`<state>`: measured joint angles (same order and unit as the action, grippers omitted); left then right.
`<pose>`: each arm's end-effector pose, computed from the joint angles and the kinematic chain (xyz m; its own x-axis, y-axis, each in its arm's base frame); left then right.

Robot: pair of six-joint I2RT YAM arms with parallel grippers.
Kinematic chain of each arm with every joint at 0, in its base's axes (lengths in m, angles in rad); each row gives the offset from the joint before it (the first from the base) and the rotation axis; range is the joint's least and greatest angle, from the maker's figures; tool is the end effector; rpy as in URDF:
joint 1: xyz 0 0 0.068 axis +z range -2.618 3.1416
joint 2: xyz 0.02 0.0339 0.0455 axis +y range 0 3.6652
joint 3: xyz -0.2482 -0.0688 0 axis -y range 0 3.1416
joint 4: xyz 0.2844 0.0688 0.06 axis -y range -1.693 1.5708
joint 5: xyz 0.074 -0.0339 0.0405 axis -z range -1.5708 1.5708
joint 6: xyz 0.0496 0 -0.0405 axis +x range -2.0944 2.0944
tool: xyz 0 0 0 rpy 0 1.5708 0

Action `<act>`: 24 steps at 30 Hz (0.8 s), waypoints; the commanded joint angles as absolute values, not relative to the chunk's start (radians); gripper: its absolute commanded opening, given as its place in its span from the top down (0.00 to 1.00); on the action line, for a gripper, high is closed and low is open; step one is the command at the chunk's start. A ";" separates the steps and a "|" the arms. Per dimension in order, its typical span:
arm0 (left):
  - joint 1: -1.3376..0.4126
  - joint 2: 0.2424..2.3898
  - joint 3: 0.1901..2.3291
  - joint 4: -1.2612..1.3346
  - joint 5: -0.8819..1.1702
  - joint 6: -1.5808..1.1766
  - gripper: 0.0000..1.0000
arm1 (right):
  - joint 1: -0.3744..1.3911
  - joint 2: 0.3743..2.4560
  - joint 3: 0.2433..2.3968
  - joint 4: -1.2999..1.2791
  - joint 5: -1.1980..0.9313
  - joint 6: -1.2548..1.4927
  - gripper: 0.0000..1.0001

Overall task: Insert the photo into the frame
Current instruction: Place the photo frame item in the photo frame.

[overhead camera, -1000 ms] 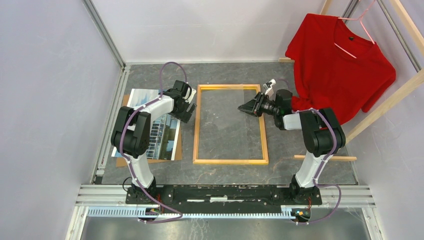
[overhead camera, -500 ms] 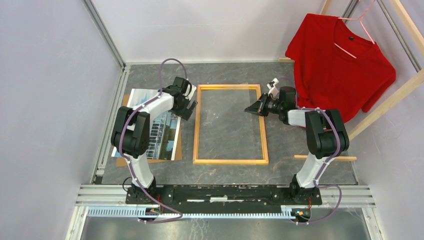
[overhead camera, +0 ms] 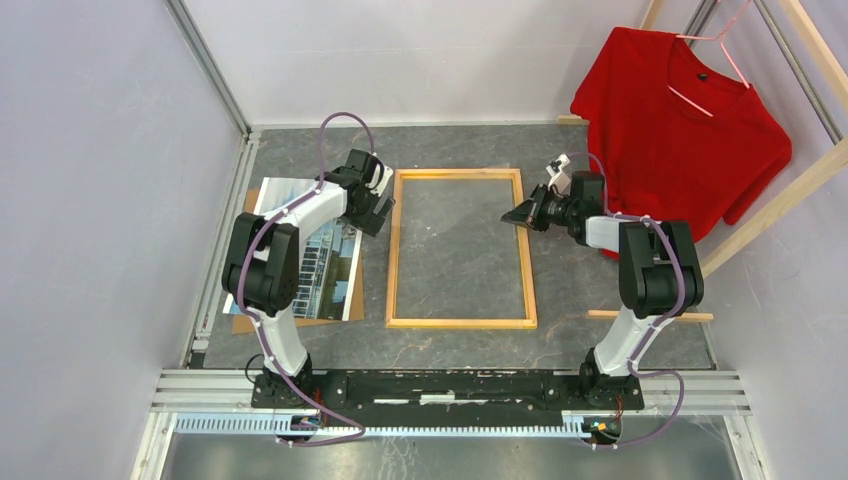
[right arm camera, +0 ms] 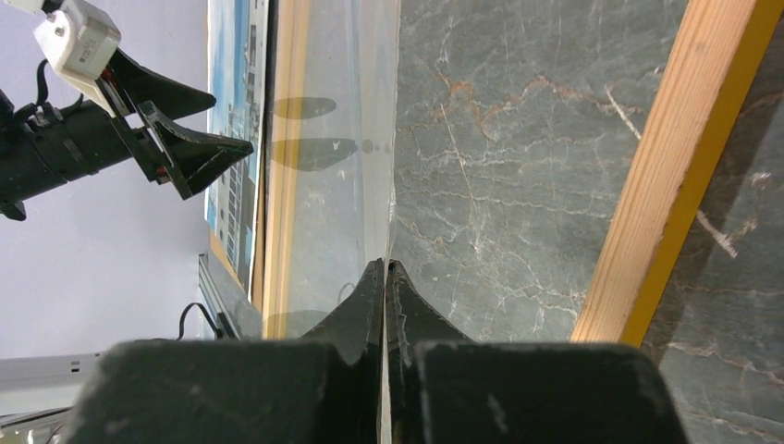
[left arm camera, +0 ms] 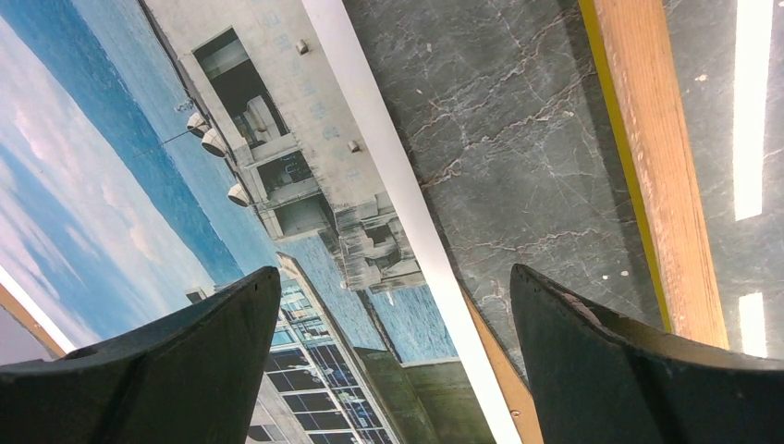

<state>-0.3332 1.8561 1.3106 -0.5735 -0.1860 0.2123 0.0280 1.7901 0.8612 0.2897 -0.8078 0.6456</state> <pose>0.3977 -0.1279 0.1450 -0.7794 0.4889 -0.3917 0.4188 0.8717 0.2546 0.3781 0.0465 0.0993 -0.8368 0.3925 -0.3816 -0.1198 0.5489 0.8273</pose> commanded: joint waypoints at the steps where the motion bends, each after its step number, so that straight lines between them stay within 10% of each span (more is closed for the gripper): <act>1: -0.330 1.848 1.322 -0.556 -0.198 0.244 0.00 | 0.009 1.761 0.923 0.322 -0.808 0.621 1.00; 24: -0.330 1.856 1.301 -0.537 -0.192 0.247 0.00 | -0.027 1.822 0.943 0.263 -0.818 0.595 1.00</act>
